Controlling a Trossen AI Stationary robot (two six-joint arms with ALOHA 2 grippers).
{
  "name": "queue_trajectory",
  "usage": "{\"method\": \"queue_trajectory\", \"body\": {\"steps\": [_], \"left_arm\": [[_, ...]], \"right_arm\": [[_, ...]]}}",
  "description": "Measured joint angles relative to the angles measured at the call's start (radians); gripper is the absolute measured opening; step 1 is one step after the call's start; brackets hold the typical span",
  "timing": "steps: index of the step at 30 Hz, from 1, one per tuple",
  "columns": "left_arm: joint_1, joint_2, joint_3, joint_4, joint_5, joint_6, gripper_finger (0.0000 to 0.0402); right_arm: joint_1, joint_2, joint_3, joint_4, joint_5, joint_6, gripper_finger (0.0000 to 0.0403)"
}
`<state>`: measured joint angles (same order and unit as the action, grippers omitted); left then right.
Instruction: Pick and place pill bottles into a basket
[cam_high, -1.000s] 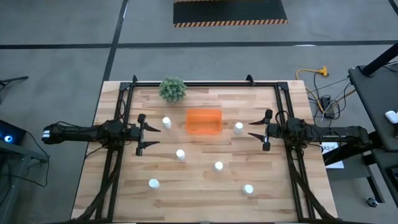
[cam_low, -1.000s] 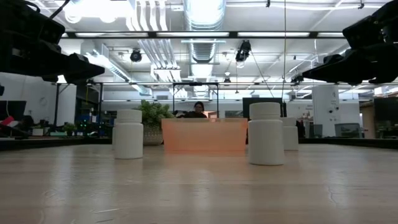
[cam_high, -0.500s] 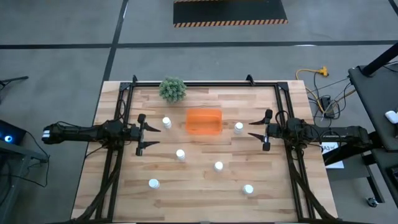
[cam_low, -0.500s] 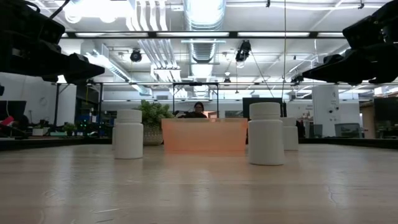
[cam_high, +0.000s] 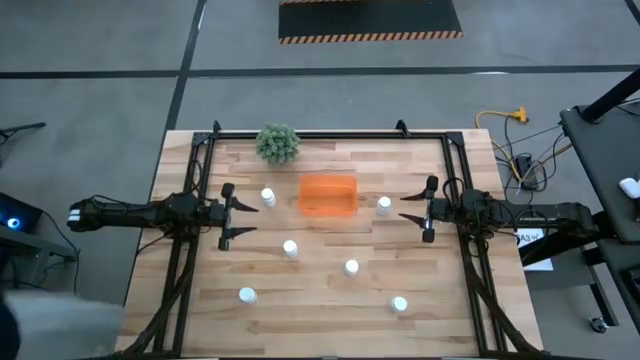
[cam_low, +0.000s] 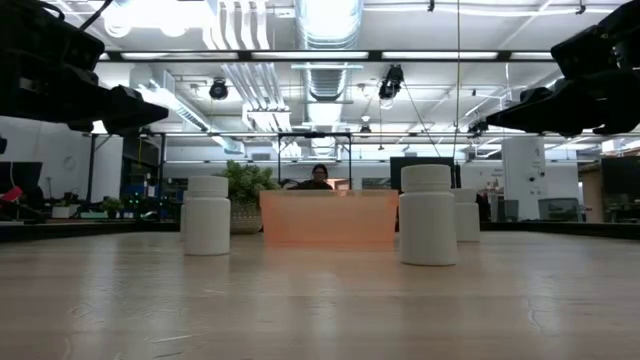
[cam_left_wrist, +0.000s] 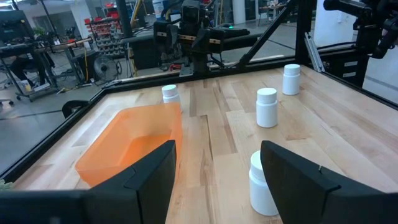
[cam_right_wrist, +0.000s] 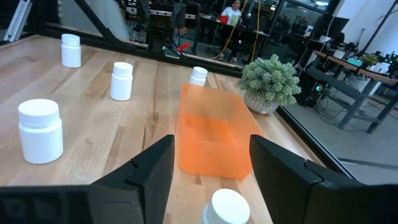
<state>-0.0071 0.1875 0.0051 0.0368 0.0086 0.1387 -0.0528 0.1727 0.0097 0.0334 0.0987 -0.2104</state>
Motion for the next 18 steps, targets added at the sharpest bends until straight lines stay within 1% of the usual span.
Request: {"method": "queue_trajectory", "body": {"steps": [14,18], "left_arm": [[0.000,0.000,0.000,0.000,0.000,0.000,0.0217],[0.000,0.000,0.000,0.000,0.000,0.000,0.0217]], "right_arm": [[0.000,0.000,0.000,0.000,0.000,0.003,0.0199],[0.000,0.000,0.000,0.005,-0.001,0.092,0.0199]]}}
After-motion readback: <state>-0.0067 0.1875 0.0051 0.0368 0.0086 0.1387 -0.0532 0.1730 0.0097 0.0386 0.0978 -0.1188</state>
